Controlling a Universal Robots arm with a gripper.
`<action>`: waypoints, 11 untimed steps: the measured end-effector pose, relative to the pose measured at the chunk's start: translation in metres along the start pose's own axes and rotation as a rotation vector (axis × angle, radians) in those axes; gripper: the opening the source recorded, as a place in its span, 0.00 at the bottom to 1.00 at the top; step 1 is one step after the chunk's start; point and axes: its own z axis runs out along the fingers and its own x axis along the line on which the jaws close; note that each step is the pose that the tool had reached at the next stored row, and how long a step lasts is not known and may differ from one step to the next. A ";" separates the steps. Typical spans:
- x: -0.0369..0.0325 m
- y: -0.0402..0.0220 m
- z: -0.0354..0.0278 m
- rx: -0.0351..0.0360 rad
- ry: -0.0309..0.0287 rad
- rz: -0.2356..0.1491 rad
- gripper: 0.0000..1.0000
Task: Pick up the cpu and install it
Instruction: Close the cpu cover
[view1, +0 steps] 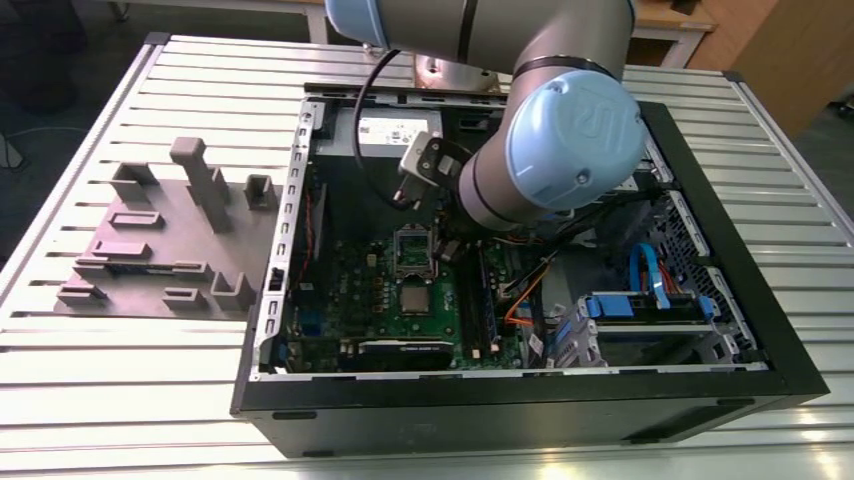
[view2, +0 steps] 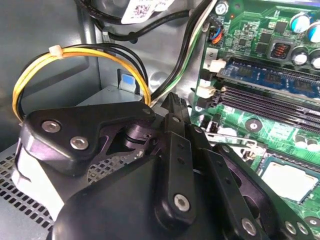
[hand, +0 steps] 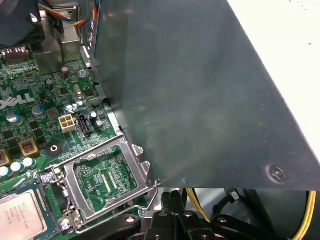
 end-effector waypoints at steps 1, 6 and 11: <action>0.0000 0.0002 0.0003 0.0001 0.0002 0.000 0.11; -0.0011 0.0023 0.0021 0.0069 0.0139 0.002 0.11; -0.0015 0.0042 0.0031 0.0148 0.0302 0.004 0.11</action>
